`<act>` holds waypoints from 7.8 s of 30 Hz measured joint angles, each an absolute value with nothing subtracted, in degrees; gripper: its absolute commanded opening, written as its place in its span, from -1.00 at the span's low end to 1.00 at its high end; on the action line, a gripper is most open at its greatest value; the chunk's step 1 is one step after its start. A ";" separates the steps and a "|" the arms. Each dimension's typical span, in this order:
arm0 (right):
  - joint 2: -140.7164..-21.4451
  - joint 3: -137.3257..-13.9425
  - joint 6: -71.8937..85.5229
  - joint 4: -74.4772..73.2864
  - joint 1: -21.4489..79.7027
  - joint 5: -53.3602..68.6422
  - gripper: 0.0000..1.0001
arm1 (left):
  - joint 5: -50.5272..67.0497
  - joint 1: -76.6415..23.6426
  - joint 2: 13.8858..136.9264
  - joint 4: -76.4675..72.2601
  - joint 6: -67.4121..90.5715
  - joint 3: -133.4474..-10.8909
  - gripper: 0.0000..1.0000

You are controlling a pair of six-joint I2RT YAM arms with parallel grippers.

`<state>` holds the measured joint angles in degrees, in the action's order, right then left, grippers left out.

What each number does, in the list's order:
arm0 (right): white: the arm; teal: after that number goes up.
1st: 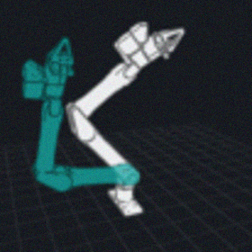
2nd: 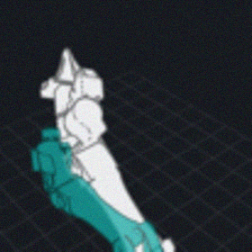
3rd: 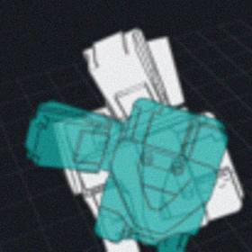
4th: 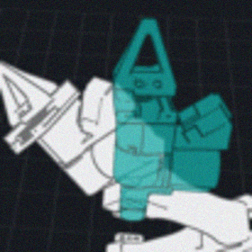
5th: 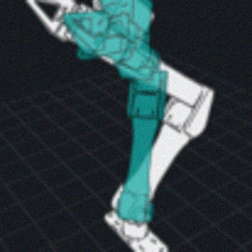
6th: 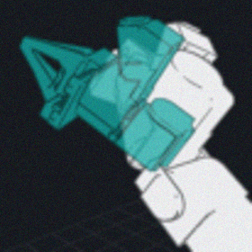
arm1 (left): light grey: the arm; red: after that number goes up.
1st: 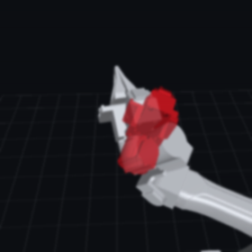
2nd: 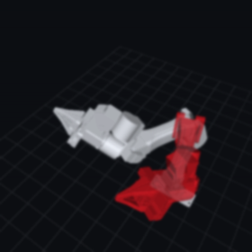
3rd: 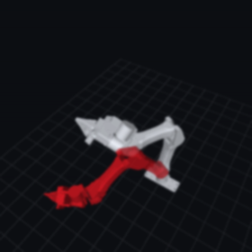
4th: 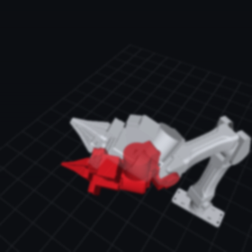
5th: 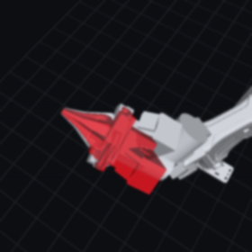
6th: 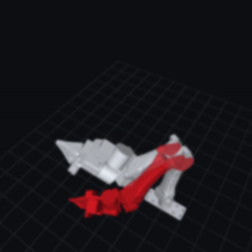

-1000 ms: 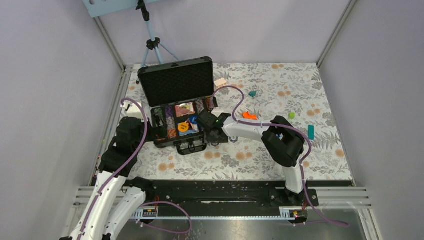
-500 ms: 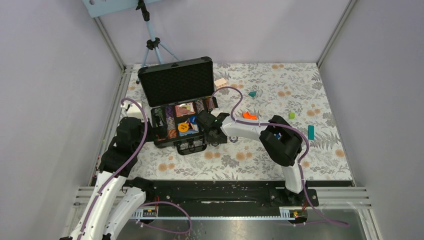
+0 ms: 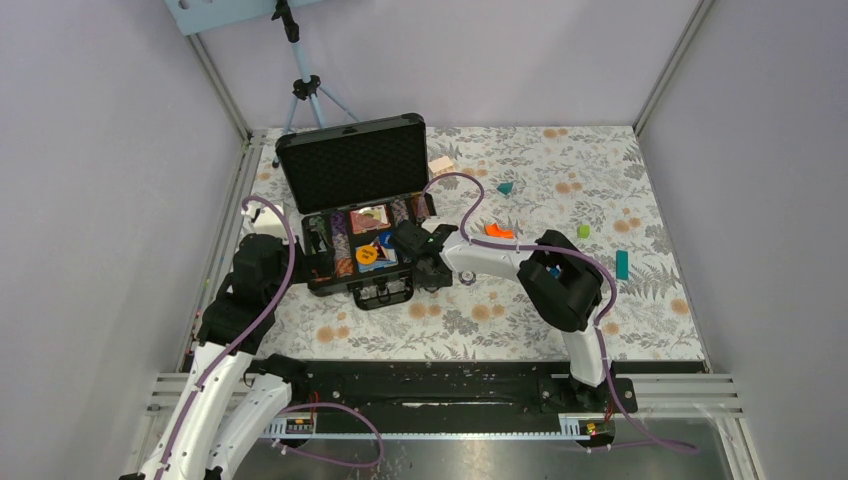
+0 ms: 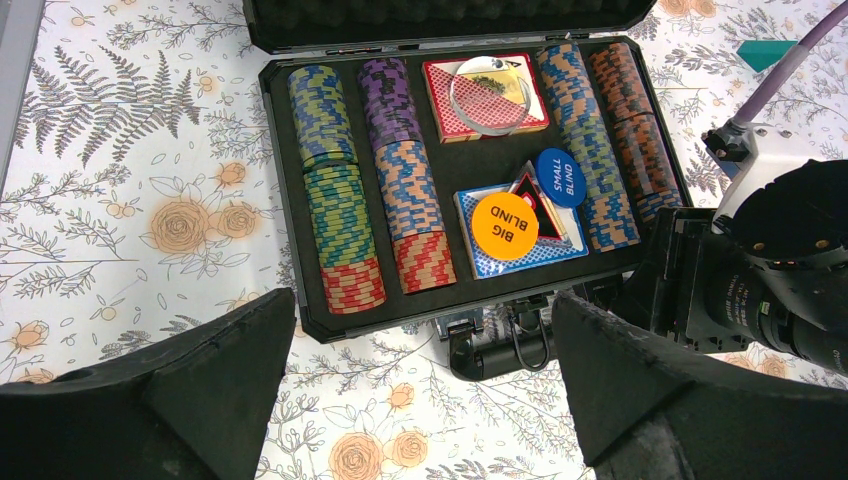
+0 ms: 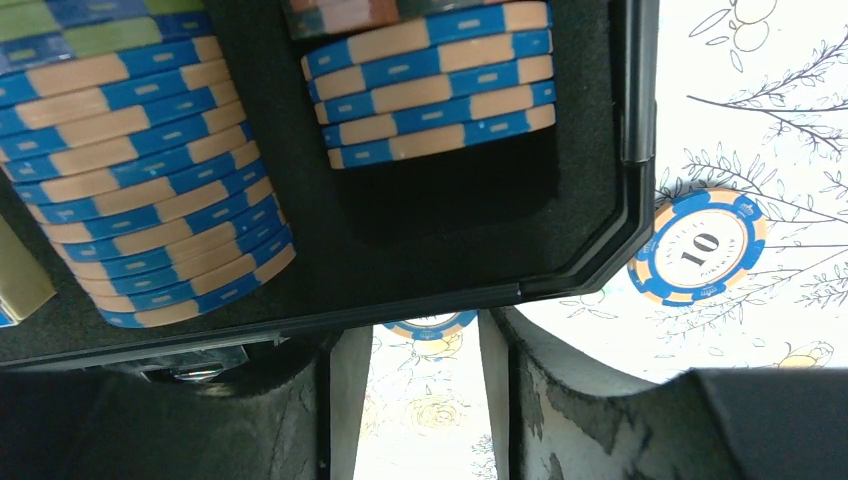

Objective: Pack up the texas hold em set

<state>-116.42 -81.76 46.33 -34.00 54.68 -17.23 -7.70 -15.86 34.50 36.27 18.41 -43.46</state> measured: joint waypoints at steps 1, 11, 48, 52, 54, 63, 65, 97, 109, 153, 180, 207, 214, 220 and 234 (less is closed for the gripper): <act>-116.42 -81.76 46.33 -34.00 54.68 -17.26 -0.06 | -7.70 -15.86 34.50 36.29 18.41 -43.46 0.98; -116.27 -81.67 45.25 -33.76 54.68 -17.72 -0.05 | -7.73 -15.86 34.50 36.29 18.41 -43.46 0.98; -116.31 -81.54 42.48 -34.09 54.59 -18.35 0.47 | -7.73 -15.86 34.61 36.27 18.41 -43.46 0.98; -116.46 -81.82 42.30 -34.48 54.59 -18.37 0.43 | -7.73 -15.86 34.61 36.29 18.41 -43.46 0.98; -116.53 -81.91 42.26 -34.52 54.59 -18.39 0.40 | -7.73 -15.86 34.61 36.27 18.41 -43.46 0.98; -116.60 -81.52 41.63 -33.06 54.81 -18.76 0.29 | -7.73 -15.86 34.68 36.27 18.41 -43.46 0.98; -116.25 -80.77 41.25 -31.86 54.96 -19.07 0.27 | -7.73 -15.86 34.79 36.29 18.41 -43.46 0.98; -107.74 -65.65 39.13 -16.93 54.81 -24.51 -0.06 | -7.73 -15.86 35.11 36.27 18.41 -43.46 0.98; -99.24 -55.55 40.60 -16.84 54.68 -22.90 -0.06 | -7.73 -15.86 35.14 36.27 18.41 -43.46 0.98; -99.50 -63.90 35.75 -26.55 51.62 -23.51 0.00 | -7.73 -15.86 35.14 36.27 18.41 -43.46 0.98; -100.31 -63.83 44.58 -26.85 51.59 -21.47 0.36 | -7.70 -15.86 35.16 36.27 18.41 -43.46 0.98; -108.03 -69.08 48.69 -30.15 52.29 -21.80 0.07 | -7.70 -15.90 35.14 36.27 18.41 -43.46 0.98; -108.03 -69.06 48.69 -30.41 52.31 -21.78 0.17 | -7.68 -15.92 35.14 36.27 18.41 -43.46 0.98; -108.03 -69.06 48.47 -30.35 52.34 -21.32 0.03 | -7.70 -15.90 35.14 36.27 18.41 -43.46 0.98; -107.92 -69.06 46.68 -30.35 52.51 -20.91 -0.12 | -7.70 -15.92 35.14 36.27 18.41 -43.46 0.98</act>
